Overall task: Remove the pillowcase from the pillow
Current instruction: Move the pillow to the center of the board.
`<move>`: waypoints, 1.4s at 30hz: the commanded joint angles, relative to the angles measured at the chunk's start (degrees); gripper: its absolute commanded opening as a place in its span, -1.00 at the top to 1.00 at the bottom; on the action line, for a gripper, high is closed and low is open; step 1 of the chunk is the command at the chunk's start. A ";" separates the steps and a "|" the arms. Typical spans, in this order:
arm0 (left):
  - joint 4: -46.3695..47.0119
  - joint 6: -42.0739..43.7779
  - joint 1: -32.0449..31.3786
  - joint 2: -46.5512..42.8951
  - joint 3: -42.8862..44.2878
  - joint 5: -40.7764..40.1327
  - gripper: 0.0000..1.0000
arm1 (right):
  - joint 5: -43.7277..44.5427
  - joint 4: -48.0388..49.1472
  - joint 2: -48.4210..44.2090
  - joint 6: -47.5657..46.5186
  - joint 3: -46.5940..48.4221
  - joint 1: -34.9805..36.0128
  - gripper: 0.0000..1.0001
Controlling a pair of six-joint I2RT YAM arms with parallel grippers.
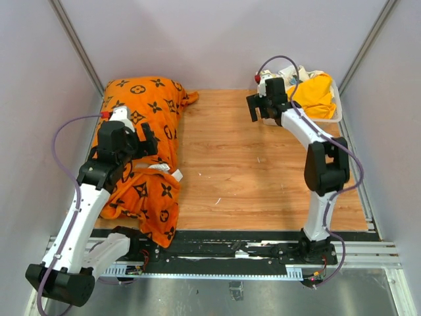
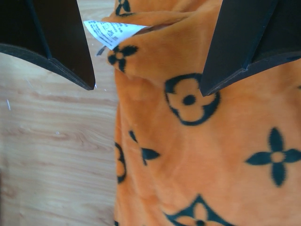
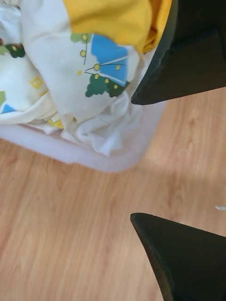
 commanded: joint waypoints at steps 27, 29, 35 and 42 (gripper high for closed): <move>18.34 -11.71 5.73 4.35 -16.95 4.61 0.85 | -44.66 52.89 19.15 65.83 -0.13 30.06 0.79; 20.36 -13.28 5.60 5.87 -17.53 8.26 0.99 | -45.72 54.54 17.46 66.11 -2.32 28.57 0.98; 25.96 -16.73 -0.55 7.28 -12.94 7.03 1.00 | -46.55 50.57 6.01 60.71 -10.60 19.43 0.99; 31.33 -18.80 -10.50 16.85 -0.19 5.50 0.99 | -43.21 26.59 -7.79 44.75 -8.18 5.90 0.99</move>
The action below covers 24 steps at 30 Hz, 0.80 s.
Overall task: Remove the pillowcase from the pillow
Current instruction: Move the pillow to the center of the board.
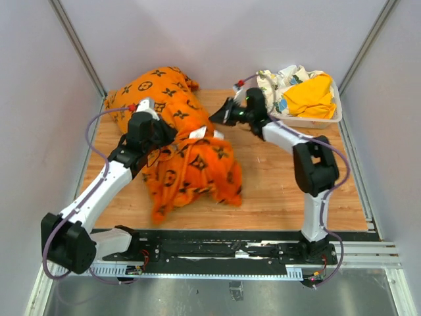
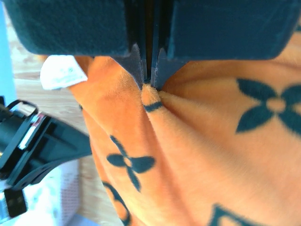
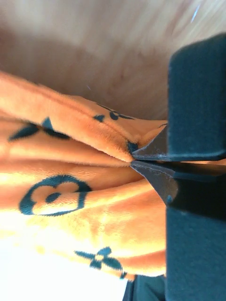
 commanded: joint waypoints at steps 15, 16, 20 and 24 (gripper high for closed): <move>8.65 1.35 -6.13 13.51 9.22 4.15 -0.46 | 31.89 -31.01 -43.77 -37.20 -13.88 -5.61 -0.92; 9.02 1.35 -6.13 13.84 8.86 4.45 -0.46 | 34.27 -32.55 -44.36 -39.00 -14.50 -3.38 -0.86; 8.65 2.10 -6.13 15.77 8.71 4.01 -0.46 | 39.06 -32.81 -45.41 -43.21 -19.41 2.39 -0.65; 8.11 2.67 -6.06 17.37 8.02 2.23 -0.46 | 37.27 -31.57 -44.05 -41.78 -21.68 2.44 -0.54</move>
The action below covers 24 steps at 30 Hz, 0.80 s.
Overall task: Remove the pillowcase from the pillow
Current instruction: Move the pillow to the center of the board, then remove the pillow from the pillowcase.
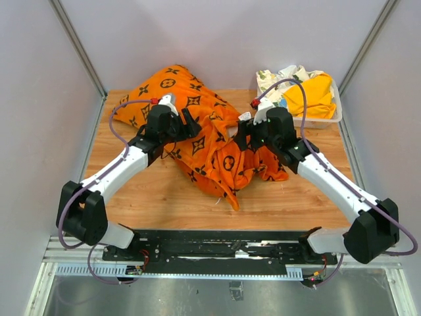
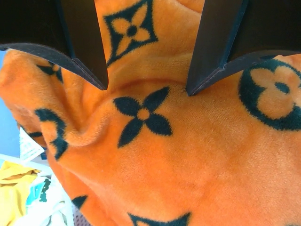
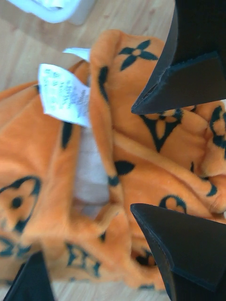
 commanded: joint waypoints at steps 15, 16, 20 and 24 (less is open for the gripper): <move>4.21 -4.26 6.28 4.25 -6.40 -2.76 -0.44 | -4.23 -7.33 8.84 2.71 1.48 -1.87 0.63; 4.29 -4.56 6.48 4.43 -6.04 -3.15 -0.44 | -4.47 -7.82 7.03 3.61 0.49 -2.03 0.66; 4.66 -3.33 7.26 8.31 -4.02 -4.60 -0.45 | -5.23 -11.72 -2.16 8.27 -5.21 -1.96 0.88; 8.13 -1.74 11.14 12.48 -3.35 -1.30 -0.43 | -1.78 -13.76 -15.26 13.63 -16.66 0.90 0.95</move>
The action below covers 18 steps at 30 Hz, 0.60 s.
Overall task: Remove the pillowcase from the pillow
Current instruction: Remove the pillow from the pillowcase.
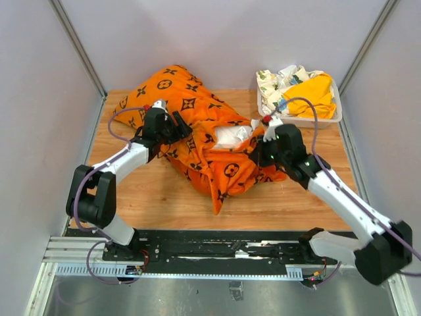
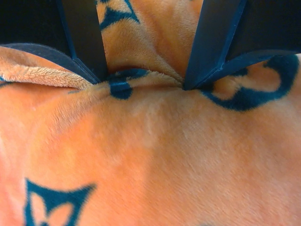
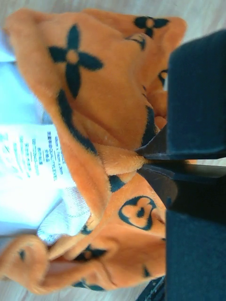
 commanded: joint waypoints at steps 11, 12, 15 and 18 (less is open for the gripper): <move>6.96 3.99 6.25 -6.23 -0.76 1.23 -0.36 | 22.75 -23.63 -22.38 19.15 -17.01 11.78 0.21; 7.70 5.93 4.72 -10.54 -1.14 0.79 -0.39 | 28.20 -23.26 -22.38 17.85 -13.12 14.32 -0.15; 7.93 12.69 -0.92 -16.51 0.00 3.09 -0.46 | 35.11 -16.64 -20.62 10.48 -5.92 16.74 -0.86; 8.09 19.96 -6.76 -19.59 1.17 13.57 -0.77 | 38.19 -10.28 -16.54 3.90 -1.11 16.66 -0.97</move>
